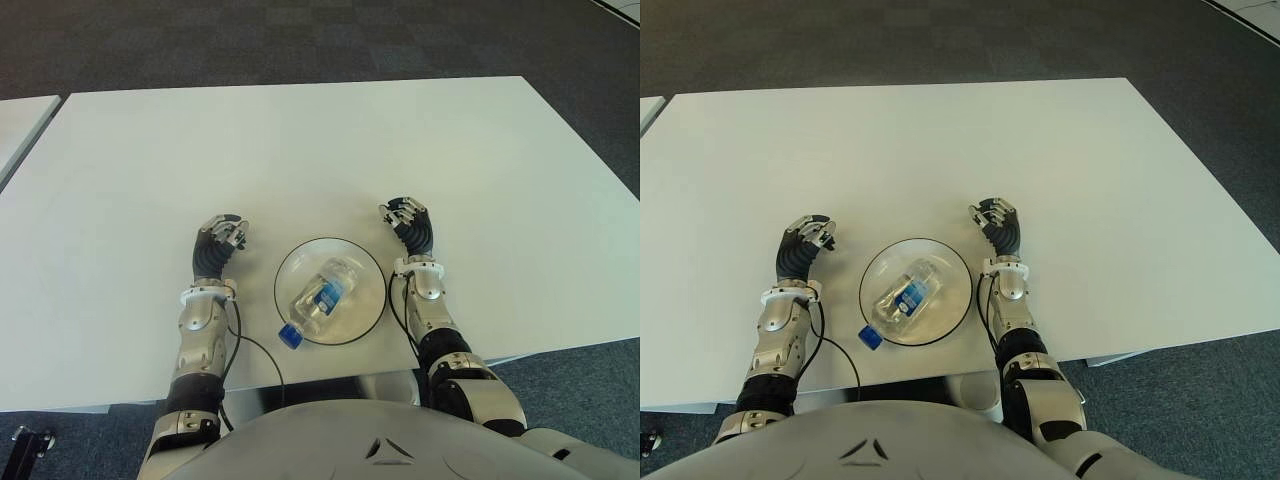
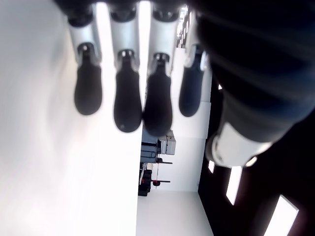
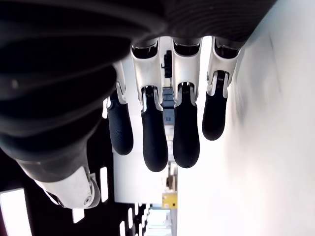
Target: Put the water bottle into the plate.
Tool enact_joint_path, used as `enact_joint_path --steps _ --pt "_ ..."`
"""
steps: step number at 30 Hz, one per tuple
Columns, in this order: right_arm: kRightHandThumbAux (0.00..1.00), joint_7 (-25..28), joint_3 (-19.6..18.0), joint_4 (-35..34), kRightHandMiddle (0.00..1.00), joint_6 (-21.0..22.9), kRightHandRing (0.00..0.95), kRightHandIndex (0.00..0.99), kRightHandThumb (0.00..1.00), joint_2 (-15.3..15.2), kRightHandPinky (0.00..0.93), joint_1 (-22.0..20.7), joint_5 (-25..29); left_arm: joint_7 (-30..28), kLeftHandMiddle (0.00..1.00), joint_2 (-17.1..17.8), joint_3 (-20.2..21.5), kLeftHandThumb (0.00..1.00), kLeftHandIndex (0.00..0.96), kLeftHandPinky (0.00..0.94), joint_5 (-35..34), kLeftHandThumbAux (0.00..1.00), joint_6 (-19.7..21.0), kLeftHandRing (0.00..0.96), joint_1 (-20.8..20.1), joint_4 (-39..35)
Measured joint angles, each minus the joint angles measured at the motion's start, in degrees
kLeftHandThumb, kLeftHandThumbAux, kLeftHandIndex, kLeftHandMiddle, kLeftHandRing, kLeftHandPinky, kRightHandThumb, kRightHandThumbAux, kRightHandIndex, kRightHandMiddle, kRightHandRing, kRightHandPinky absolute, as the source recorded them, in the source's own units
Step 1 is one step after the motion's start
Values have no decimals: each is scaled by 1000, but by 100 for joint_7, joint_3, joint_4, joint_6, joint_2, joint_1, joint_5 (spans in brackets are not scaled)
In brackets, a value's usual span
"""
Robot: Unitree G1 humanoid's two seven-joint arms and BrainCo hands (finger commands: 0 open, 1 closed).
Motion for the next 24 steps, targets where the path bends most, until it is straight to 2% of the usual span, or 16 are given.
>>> enact_joint_path --steps 4,17,24 --pt "726 -9 5 23 630 59 632 434 706 10 631 -30 -1 0 665 -8 -1 709 436 634 3 712 14 648 13 -40" --pt "726 26 -2 -129 641 631 636 435 707 31 638 -141 33 0 663 -8 3 709 436 623 -4 711 35 643 22 -46" --pt "726 170 -47 -200 647 733 641 436 708 44 636 -142 150 -2 656 -7 13 708 436 614 -106 711 35 636 21 -45"
